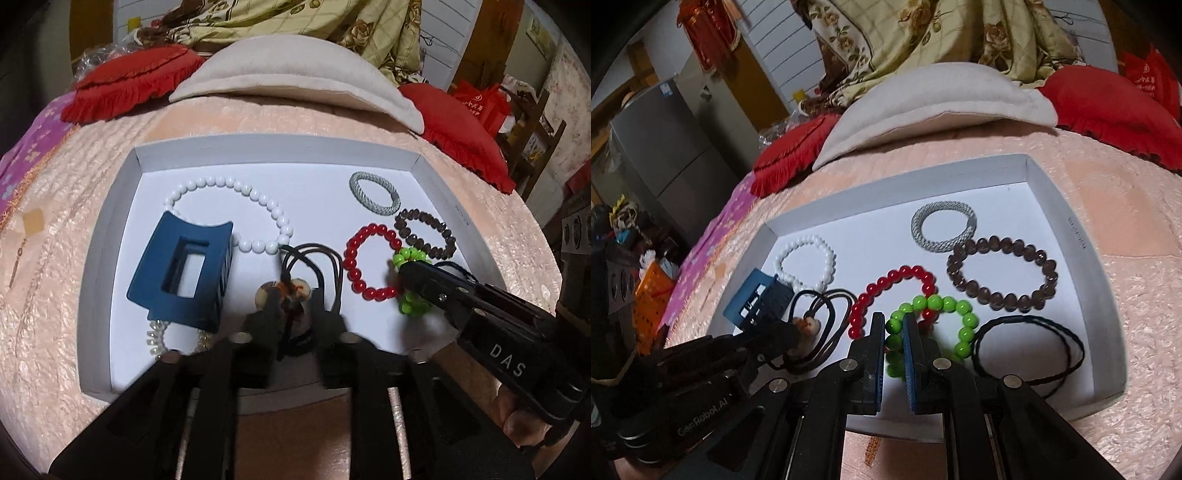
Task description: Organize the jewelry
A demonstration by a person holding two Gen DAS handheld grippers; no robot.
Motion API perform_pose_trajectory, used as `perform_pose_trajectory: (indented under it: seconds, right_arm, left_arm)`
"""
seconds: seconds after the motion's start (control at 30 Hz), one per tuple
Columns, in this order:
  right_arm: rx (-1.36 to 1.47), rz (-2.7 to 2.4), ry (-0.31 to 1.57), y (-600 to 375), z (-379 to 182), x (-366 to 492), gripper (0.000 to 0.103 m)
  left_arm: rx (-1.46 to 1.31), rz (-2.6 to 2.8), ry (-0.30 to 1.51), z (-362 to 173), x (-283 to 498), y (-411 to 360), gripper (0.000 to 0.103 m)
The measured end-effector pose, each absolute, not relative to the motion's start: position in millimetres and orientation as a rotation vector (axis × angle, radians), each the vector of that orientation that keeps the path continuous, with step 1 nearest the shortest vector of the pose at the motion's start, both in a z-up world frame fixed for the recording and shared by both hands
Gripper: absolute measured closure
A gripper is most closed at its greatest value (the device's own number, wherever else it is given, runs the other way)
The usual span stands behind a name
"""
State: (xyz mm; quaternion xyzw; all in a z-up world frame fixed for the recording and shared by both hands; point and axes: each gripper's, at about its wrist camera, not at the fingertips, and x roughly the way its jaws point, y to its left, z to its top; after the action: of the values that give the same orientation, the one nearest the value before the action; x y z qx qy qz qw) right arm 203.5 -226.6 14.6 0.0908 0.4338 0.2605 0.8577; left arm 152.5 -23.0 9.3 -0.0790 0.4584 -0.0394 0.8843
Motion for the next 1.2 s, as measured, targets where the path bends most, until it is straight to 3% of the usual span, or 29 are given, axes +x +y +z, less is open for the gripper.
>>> perform_pose_trajectory:
  seconds: [0.1, 0.27, 0.4, 0.63, 0.87, 1.2]
  right_arm:
    - [0.191, 0.565, 0.923, -226.5, 14.2, 202.5, 0.091]
    - [0.222, 0.560, 0.878, -237.9, 27.0, 198.2, 0.089]
    - [0.242, 0.505, 0.832, -260.9, 40.2, 195.0, 0.073]
    - [0.289, 0.420, 0.940, -309.8, 24.0, 194.4, 0.073]
    - [0.315, 0.449, 0.949, -320.1, 24.7, 189.1, 0.073]
    - [0.271, 0.390, 0.944, -318.0, 33.8, 171.1, 0.072]
  left_arm:
    - [-0.166, -0.073, 0.934, 13.2, 148.8, -21.7, 0.060]
    - [-0.188, -0.069, 0.909, 21.6, 144.4, -16.4, 0.052]
    - [-0.206, -0.066, 0.889, 29.0, 140.4, -8.4, 0.052]
    - [-0.225, -0.021, 0.834, 40.8, 118.2, 20.0, 0.052]
    - [-0.281, 0.053, 0.893, 16.9, 106.5, 49.6, 0.052]
    - [-0.210, 0.077, 0.849, 22.9, 87.1, 44.6, 0.052]
